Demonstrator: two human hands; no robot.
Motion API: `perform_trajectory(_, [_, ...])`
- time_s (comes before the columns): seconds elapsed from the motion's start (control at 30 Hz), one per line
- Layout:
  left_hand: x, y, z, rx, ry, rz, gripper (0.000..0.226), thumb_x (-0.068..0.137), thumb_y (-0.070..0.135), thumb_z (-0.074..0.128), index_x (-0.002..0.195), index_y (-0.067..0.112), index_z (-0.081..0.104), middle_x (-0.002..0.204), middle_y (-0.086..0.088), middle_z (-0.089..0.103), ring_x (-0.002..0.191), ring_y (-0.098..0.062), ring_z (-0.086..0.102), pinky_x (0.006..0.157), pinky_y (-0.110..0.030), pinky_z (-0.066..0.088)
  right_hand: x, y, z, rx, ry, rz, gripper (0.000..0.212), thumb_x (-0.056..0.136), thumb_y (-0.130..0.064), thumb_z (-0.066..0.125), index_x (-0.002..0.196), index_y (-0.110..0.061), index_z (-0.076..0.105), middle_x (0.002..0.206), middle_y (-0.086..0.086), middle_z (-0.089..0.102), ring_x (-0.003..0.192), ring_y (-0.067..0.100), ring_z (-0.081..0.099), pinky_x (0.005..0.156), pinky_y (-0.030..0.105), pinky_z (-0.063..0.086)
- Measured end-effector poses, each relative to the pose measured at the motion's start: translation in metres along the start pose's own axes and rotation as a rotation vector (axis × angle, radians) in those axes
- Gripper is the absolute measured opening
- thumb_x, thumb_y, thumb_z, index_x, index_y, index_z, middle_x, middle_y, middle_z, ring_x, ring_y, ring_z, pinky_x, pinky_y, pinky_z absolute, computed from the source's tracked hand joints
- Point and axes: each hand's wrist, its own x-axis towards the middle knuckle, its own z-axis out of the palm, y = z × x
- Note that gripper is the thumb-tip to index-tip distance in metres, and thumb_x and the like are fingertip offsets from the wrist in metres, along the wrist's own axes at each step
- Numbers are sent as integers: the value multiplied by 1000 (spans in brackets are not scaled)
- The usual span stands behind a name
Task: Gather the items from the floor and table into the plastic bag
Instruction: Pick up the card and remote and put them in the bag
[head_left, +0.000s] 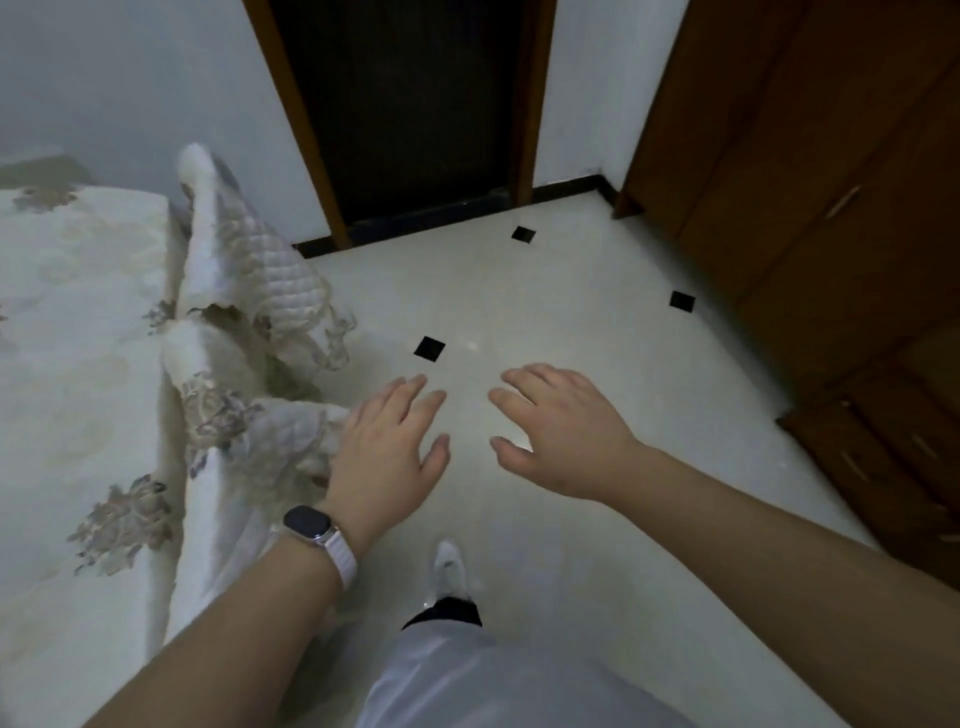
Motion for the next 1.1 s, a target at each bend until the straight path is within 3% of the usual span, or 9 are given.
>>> perform_trajectory(0.1, [55, -19, 11, 3, -12, 32, 47, 85, 38, 53, 126, 16, 62, 136, -9, 59, 123, -32, 55, 96, -42, 38, 49, 21, -2, -50, -8, 4, 52, 82, -49, 47, 116, -13, 65, 122, 9, 63, 114, 31, 57, 93, 42, 46])
perform_trajectory(0.33, [158, -72, 14, -26, -38, 106, 47, 90, 38, 54, 132, 17, 58, 139, -8, 56, 129, -31, 50, 103, -49, 42, 156, 57, -17, -141, -35, 56, 57, 89, -53, 44, 134, -20, 55, 136, 4, 56, 126, 27, 49, 104, 41, 38])
perform_trajectory(0.53, [235, -99, 18, -16, 16, 141, 45, 90, 38, 53, 129, 15, 60, 136, -9, 59, 128, -31, 51, 103, -50, 42, 223, 98, -15, -120, 23, 43, 55, 88, -50, 46, 129, -16, 59, 131, 8, 59, 122, 30, 53, 101, 42, 41])
perform_trajectory(0.77, [356, -121, 41, 79, -13, 99, 47, 91, 40, 50, 130, 16, 59, 136, -10, 58, 128, -31, 50, 104, -49, 41, 323, 182, 10, -47, 103, -59, 52, 86, -45, 50, 123, -11, 64, 126, 13, 62, 116, 34, 57, 95, 44, 45])
perform_trajectory(1.1, [529, -136, 50, 212, 4, -22, 47, 92, 39, 53, 133, 16, 57, 139, -10, 56, 130, -30, 49, 105, -46, 39, 483, 312, -22, -49, 3, -206, 52, 88, -48, 45, 125, -14, 61, 130, 11, 60, 120, 30, 53, 100, 44, 43])
